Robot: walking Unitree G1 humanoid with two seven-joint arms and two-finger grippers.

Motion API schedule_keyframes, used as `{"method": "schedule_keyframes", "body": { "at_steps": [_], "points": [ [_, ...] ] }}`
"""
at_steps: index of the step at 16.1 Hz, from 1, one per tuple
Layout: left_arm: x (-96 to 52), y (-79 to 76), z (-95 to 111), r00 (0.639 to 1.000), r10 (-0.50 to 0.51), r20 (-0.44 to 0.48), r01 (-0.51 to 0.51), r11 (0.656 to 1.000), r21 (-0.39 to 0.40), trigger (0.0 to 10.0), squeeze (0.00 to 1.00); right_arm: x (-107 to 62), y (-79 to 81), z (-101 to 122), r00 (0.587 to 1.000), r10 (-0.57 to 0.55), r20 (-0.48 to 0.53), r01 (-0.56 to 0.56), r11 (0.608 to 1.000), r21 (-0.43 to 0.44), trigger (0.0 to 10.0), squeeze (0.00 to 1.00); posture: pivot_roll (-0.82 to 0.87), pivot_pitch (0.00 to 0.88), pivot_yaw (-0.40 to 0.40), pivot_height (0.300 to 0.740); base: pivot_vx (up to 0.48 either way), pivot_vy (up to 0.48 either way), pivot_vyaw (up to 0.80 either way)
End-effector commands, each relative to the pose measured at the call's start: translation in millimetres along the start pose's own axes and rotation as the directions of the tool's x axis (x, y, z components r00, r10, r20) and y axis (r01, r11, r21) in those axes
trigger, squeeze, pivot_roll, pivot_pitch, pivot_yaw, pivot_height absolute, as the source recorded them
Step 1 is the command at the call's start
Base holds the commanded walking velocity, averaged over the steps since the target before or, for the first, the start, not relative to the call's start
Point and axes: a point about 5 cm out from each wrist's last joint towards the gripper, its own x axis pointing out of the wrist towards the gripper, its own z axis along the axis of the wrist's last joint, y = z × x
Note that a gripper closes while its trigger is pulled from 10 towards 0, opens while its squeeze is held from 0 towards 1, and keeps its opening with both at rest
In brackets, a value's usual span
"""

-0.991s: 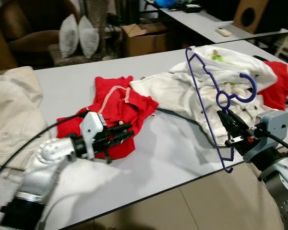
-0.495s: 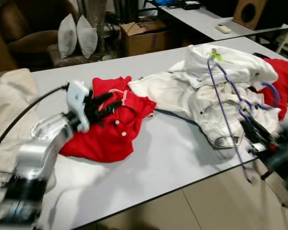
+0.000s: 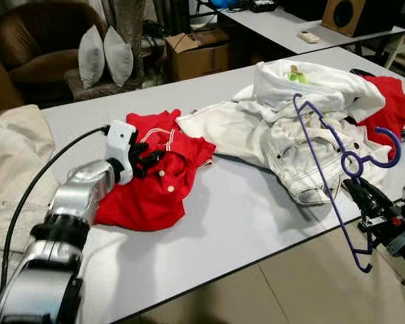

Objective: Hang hanger

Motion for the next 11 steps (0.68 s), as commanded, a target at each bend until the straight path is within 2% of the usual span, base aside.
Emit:
{"method": "schedule_keyframes", "body": {
  "at_steps": [1,2,4,5,6,8,9,10,11],
  "points": [
    [-0.7,7.8,-0.9,0.998,0.046,-0.034,-0.043,0.996,0.073,10.0,0.00,0.3,5.8,5.4,1.000,0.020,0.023,-0.020,1.000,-0.009,10.0,0.00,-0.31,0.000,0.121,0.740,0.000,0.000,0.00],
    [-1.0,10.9,-2.3,0.996,0.070,-0.049,-0.064,0.991,0.114,10.0,0.00,0.4,7.2,5.0,0.999,0.024,0.022,-0.023,1.000,-0.008,10.0,0.00,-0.31,0.000,0.121,0.740,0.000,0.000,0.00],
    [-1.6,16.4,-15.5,0.987,0.081,-0.138,-0.053,0.979,0.197,10.0,0.00,2.3,11.3,4.4,0.999,0.043,0.018,-0.043,0.999,-0.006,10.0,0.00,-0.31,0.000,0.117,0.740,0.000,0.000,0.00],
    [-2.0,17.2,-18.5,0.984,0.091,-0.151,-0.062,0.980,0.187,10.0,0.00,2.9,11.4,4.4,0.999,0.045,0.018,-0.045,0.999,-0.005,10.0,0.00,-0.31,0.000,0.115,0.740,0.000,0.000,0.00],
    [-2.2,18.3,-28.4,0.977,0.101,-0.189,-0.077,0.988,0.132,10.0,0.00,5.0,12.0,4.5,0.998,0.052,0.020,-0.052,0.999,-0.005,10.0,0.00,-0.30,0.000,0.109,0.740,0.000,0.000,0.00],
    [-2.2,18.3,-30.8,0.975,0.100,-0.198,-0.078,0.990,0.119,10.0,0.00,5.6,12.2,4.7,0.998,0.054,0.020,-0.054,0.999,-0.004,10.0,0.00,-0.30,0.000,0.109,0.740,0.000,0.000,0.00],
    [-1.1,16.2,-35.2,0.978,0.076,-0.197,-0.069,0.997,0.042,2.1,0.00,7.8,12.8,5.3,0.998,0.061,0.022,-0.061,0.998,-0.006,10.0,0.00,-0.30,0.000,0.104,0.740,0.000,0.000,0.00],
    [-0.4,15.4,-36.5,0.980,0.068,-0.186,-0.070,0.998,-0.001,0.0,0.00,9.0,12.9,5.7,0.998,0.064,0.023,-0.064,0.998,-0.006,10.0,0.00,-0.30,0.000,0.102,0.740,0.000,0.000,0.00],
    [-0.4,15.8,-36.5,0.981,0.076,-0.181,-0.076,0.997,0.008,0.0,0.00,9.3,12.8,5.8,0.998,0.065,0.023,-0.065,0.998,-0.007,10.0,0.00,-0.30,0.000,0.102,0.740,0.000,0.000,0.00]
  ]
}}
